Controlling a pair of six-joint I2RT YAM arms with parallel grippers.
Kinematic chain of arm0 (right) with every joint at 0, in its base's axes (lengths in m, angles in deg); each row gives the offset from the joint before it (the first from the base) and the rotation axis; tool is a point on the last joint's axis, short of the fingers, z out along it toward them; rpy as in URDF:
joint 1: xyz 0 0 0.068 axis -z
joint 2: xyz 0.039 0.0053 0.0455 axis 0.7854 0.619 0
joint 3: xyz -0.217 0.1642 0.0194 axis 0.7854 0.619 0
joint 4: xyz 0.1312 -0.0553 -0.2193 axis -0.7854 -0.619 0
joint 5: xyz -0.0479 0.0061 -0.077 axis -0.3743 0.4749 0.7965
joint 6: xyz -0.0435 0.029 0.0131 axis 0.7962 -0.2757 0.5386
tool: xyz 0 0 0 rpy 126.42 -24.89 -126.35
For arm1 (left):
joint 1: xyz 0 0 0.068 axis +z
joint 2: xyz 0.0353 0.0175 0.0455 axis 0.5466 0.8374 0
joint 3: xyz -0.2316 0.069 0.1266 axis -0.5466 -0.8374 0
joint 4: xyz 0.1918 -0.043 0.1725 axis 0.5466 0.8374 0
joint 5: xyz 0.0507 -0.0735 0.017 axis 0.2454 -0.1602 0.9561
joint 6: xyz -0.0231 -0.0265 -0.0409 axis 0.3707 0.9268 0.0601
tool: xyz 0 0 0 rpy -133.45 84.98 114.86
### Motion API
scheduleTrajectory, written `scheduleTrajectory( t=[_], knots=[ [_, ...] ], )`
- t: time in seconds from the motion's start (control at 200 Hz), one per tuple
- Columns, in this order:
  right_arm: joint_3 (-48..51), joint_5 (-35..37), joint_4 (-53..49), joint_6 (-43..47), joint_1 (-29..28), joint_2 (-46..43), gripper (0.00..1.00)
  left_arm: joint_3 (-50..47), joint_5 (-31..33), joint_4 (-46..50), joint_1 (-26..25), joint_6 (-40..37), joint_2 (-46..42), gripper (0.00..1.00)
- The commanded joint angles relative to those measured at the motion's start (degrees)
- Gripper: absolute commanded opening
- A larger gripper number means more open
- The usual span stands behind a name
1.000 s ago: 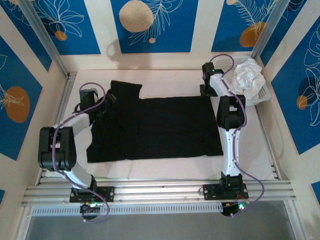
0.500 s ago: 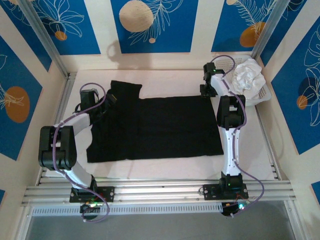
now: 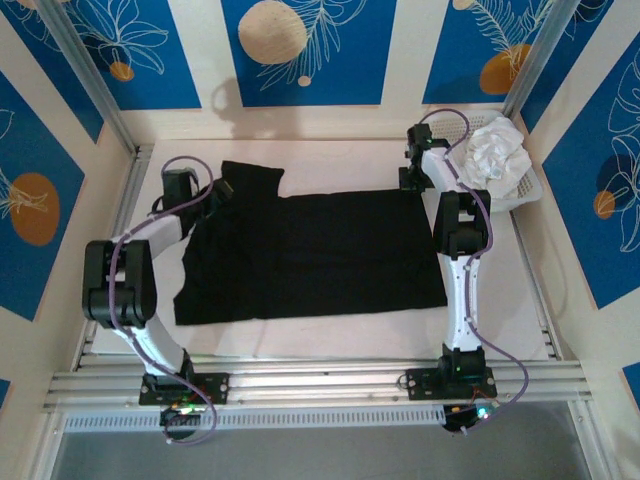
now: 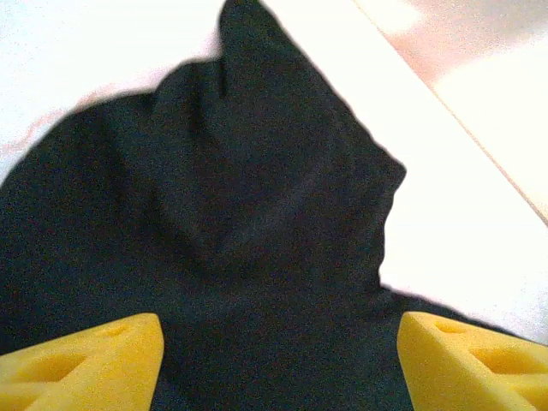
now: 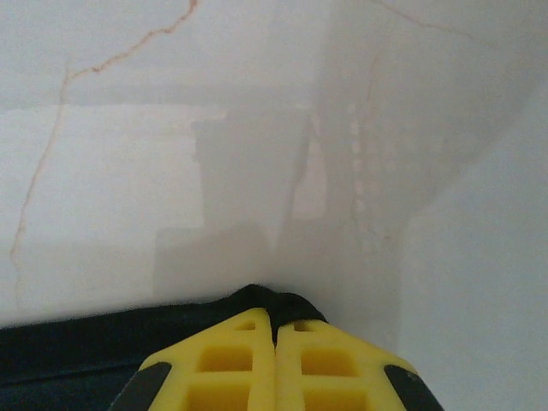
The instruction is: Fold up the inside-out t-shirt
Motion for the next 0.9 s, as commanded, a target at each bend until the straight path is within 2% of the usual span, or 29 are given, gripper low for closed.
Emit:
scheduleTrajectory(
  t=[0.0,0.245,0.495,0.625,0.705,0.815,0.895],
  knots=[
    [5.1,1.0,6.3,2.9,-1.3,-6.7,0.0,10.5,2.1,7.3,-0.2,-6.3,6.4,0.72],
    [15.7,0.9,16.7,5.7,-3.7,-15.5,0.0,37.0,2.6,23.9,-0.2,-14.3,25.4,0.7],
    [17.1,1.2,16.6,6.6,-5.0,-17.1,0.0,68.2,4.3,41.2,-0.1,-19.3,44.6,0.64],
    [18.2,0.9,16.8,6.6,-5.5,-17.6,0.0,80.9,5.6,46.3,-0.2,-20.2,52.4,0.6],
    [18.8,1.1,16.9,6.6,-5.6,-17.8,0.0,85.8,6.7,48.2,-0.4,-20.7,55.6,0.59],
    [19.6,1.4,17.1,6.8,-5.8,-18.1,0.0,87.2,6.6,47.1,-0.9,-21.2,57.1,0.55],
    [20.1,1.6,17.2,6.8,-5.7,-18.5,0.0,89.3,4.6,47.1,-1.0,-20.6,58.4,0.51]
  ],
)
